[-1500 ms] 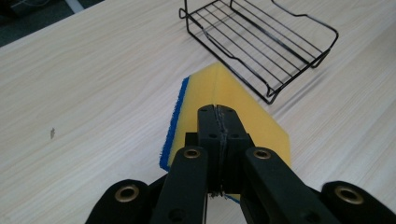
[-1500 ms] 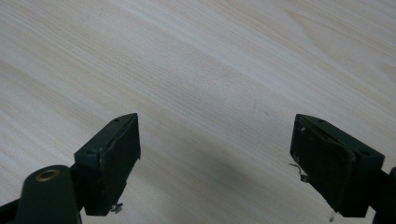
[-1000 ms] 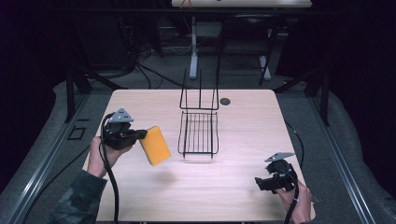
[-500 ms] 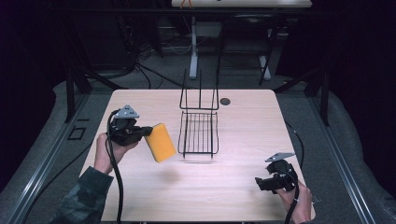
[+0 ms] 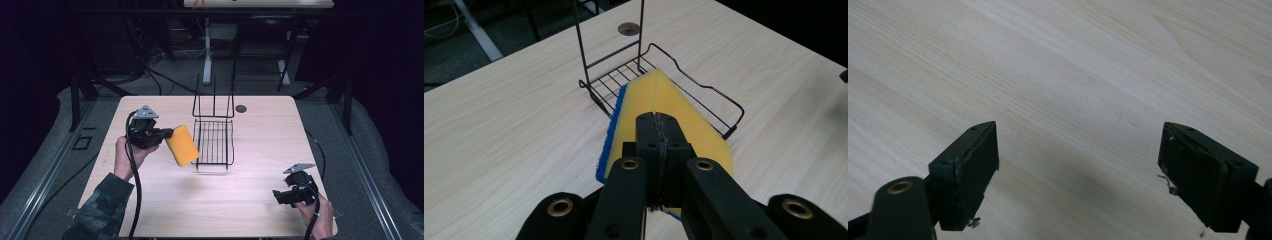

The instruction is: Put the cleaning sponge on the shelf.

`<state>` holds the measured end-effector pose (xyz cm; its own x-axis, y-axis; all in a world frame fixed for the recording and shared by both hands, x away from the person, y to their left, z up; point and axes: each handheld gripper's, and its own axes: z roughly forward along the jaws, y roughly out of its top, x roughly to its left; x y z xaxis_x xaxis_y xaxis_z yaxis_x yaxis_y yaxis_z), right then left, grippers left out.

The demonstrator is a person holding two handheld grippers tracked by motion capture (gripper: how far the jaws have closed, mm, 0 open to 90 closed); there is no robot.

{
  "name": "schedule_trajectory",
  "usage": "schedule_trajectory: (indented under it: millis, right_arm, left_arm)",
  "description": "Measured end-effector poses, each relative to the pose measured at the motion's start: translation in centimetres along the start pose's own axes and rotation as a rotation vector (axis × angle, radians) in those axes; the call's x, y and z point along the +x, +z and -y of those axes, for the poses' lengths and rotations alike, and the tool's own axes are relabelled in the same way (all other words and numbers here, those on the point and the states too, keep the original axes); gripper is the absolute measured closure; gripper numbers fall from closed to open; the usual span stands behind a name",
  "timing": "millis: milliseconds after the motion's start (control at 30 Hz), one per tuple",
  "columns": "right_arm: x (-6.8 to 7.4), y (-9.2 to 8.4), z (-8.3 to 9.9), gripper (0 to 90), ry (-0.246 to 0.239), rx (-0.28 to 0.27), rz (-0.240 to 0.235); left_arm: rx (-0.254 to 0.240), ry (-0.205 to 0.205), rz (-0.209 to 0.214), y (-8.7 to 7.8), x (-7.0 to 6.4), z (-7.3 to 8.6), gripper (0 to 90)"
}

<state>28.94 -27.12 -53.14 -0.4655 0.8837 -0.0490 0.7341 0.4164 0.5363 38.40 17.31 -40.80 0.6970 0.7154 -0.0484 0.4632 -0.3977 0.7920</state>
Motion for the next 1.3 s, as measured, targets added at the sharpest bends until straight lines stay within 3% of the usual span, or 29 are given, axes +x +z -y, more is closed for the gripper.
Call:
schedule_trajectory:
  millis: [500, 1000, 1300]
  right_arm:
    - [0.0, -0.1, 0.0, 16.2, 0.001, -0.009, -0.006]
    - [0.0, -0.2, 0.1, 16.2, 0.002, -0.009, -0.009]
    - [0.2, 0.0, 0.0, 16.2, -0.006, -0.001, -0.015]
  left_arm:
    - [-0.04, -0.086, 0.038, 2.8, 0.8, -0.7, 90.0]
    - [-0.059, -0.192, 0.076, 7.2, 1.3, -0.7, 90.0]
    - [-0.061, -0.235, 0.074, 10.3, -0.1, -0.6, 90.0]
